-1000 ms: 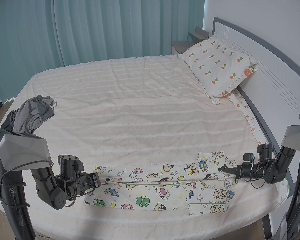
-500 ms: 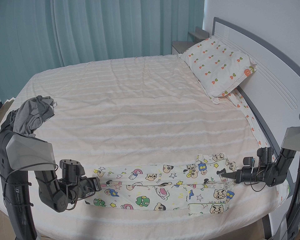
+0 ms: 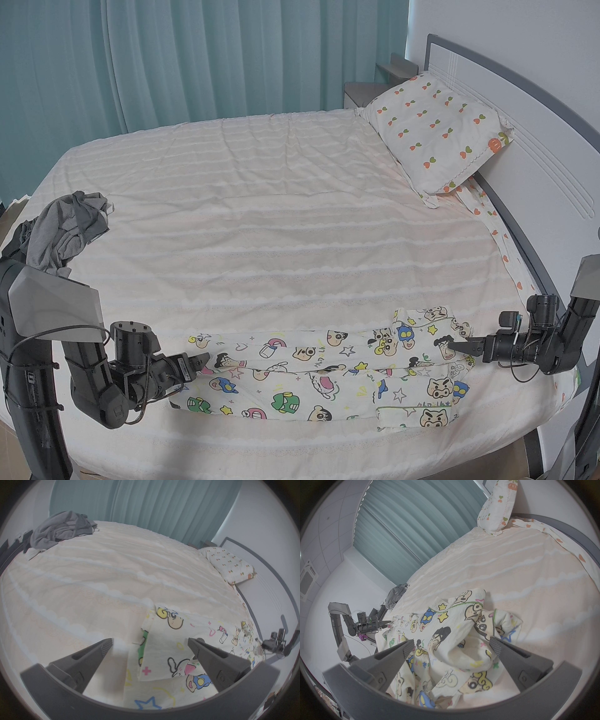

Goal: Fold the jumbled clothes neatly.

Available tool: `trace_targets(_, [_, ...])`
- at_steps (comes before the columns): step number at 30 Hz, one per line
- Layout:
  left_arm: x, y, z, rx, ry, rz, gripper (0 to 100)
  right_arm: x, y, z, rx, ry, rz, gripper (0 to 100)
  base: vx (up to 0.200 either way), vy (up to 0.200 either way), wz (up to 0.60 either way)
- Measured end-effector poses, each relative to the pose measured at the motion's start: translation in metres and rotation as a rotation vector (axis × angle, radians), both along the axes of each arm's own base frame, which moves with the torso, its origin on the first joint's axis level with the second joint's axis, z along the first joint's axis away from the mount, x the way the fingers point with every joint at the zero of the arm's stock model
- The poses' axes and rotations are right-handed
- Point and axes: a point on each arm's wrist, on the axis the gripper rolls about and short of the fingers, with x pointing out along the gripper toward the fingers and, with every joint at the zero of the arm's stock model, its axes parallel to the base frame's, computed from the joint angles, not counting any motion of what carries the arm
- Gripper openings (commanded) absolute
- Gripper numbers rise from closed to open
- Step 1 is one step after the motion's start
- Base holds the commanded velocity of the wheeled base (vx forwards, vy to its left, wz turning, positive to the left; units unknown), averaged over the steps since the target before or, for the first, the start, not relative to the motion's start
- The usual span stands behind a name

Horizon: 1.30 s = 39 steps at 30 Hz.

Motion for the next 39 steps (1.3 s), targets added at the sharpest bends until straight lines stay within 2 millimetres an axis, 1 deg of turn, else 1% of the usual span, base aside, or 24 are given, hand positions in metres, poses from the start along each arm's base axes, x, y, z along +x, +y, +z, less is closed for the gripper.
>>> trace_targets(7, [-0.007,0.014,0.012,-0.118,0.001,0.043,100,-0.013,-0.014,0.008,0.013,-0.004,-0.044,100,0.000,0.000,0.00])
trace_targets(12, [-0.013,0.026,0.020,-0.260,0.018,0.084,100,-0.018,-0.029,0.014,0.011,-0.021,-0.096,100,0.000,0.000,0.00])
trace_targets(14, [-0.017,0.030,0.023,-0.350,0.036,0.103,100,-0.019,-0.034,0.018,0.014,-0.029,-0.116,100,0.000,0.000,0.00])
trace_targets(18, [-0.026,0.032,0.030,-0.515,0.086,0.073,100,-0.019,-0.039,0.029,0.044,-0.035,-0.158,100,0.000,0.000,0.00])
trace_targets(20, [-0.033,0.034,0.032,-0.564,0.110,0.048,100,-0.019,-0.039,0.035,0.060,-0.038,-0.172,100,0.000,0.000,0.00])
trace_targets(23, [-0.043,0.035,0.035,-0.610,0.130,0.013,100,-0.018,-0.034,0.042,0.065,-0.050,-0.168,100,0.000,0.000,0.00])
trace_targets(25, [-0.050,0.035,0.037,-0.637,0.141,-0.022,100,-0.015,-0.027,0.045,0.060,-0.056,-0.155,100,0.000,0.000,0.00])
trace_targets(29, [-0.059,0.035,0.038,-0.657,0.159,-0.042,100,-0.010,-0.018,0.047,0.050,-0.058,-0.145,100,0.000,0.000,0.00])
trace_targets(33, [-0.063,0.034,0.035,-0.674,0.188,-0.065,100,-0.003,-0.006,0.042,0.033,-0.044,-0.135,100,0.000,0.000,0.00])
trace_targets(39, [-0.070,0.033,0.031,-0.682,0.225,-0.075,100,0.007,0.007,0.027,0.013,-0.008,-0.122,100,0.000,0.000,0.00])
